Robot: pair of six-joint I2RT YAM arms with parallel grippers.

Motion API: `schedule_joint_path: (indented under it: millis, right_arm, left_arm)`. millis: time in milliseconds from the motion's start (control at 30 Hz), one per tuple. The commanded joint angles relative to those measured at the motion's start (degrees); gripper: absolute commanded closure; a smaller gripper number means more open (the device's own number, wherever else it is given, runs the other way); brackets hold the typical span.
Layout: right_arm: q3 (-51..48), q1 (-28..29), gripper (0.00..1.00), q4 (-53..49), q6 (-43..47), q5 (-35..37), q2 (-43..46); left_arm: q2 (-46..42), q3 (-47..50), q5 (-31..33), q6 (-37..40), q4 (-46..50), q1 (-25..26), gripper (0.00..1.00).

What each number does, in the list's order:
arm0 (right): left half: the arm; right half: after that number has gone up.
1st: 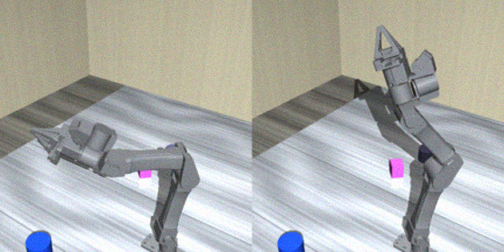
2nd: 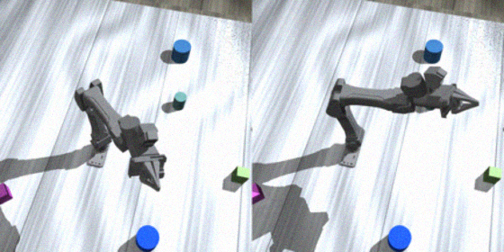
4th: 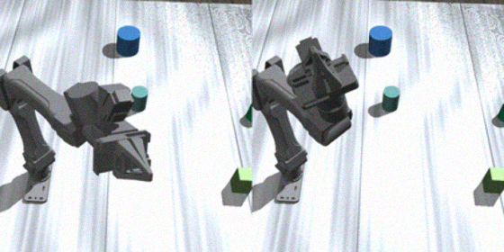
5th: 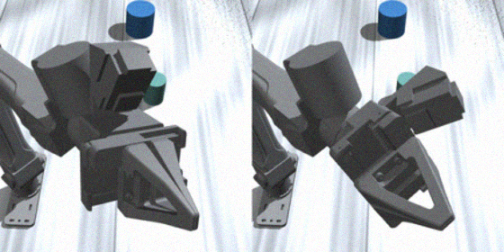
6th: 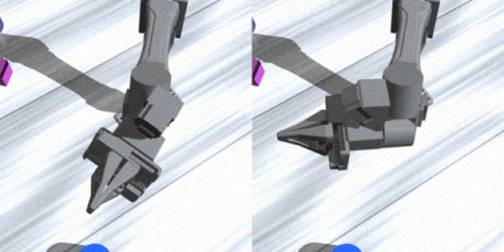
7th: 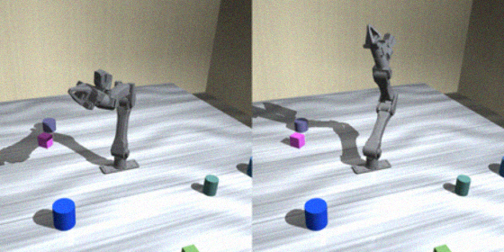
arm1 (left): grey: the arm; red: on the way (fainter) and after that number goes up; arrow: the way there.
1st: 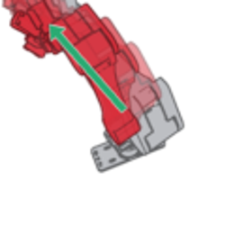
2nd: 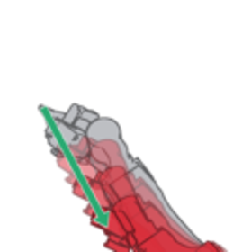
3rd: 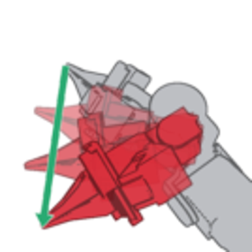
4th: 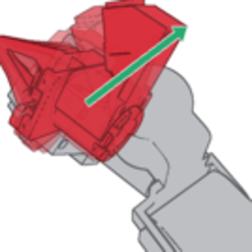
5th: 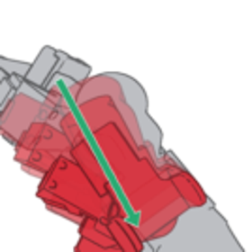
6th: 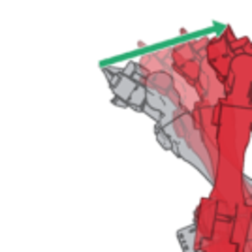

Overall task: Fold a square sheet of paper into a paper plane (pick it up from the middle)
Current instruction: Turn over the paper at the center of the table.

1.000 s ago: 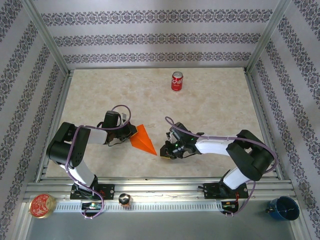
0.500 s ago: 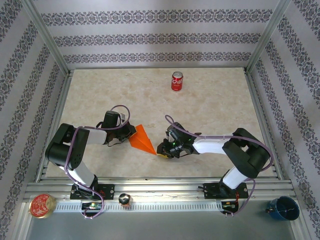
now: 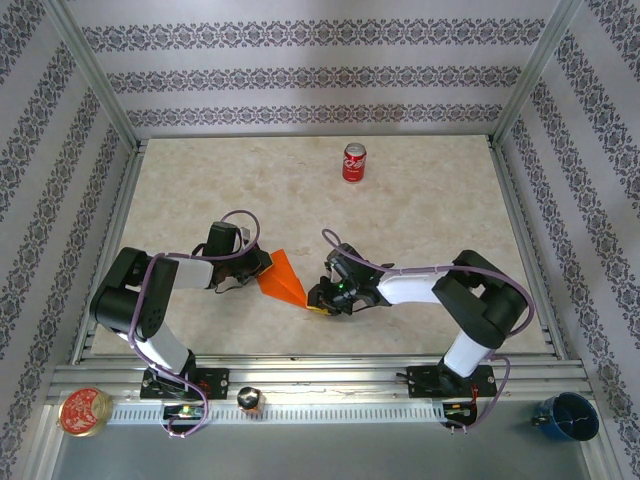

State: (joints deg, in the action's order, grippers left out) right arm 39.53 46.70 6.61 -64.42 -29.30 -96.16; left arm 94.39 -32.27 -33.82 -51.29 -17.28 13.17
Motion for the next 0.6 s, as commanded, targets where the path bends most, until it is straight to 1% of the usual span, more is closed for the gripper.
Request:
schedule_joint_path:
  millis: [0,233,400,567]
  right_arm:
    - [1.47,0.67,0.75,0.67,-0.61,-0.93,-1.61]
    - [2.13,0.76,0.76,2.01,-0.36,-1.02,-2.54]
    - [1.85,0.68,0.76,4.99,-0.54,0.54,-2.37]
    - [0.76,-0.11,0.76,10.17,-1.38,-0.59,-2.97]
  left_arm:
    - [-0.59,0.74,1.9,0.48,3.83,0.28,1.0]
    - [-1.14,0.99,2.0,0.31,3.87,0.28,1.0]
    - [-1.22,0.76,0.84,-0.22,3.04,0.28,1.0]
    - [-1.62,0.42,0.42,-0.53,2.87,0.28,1.0]
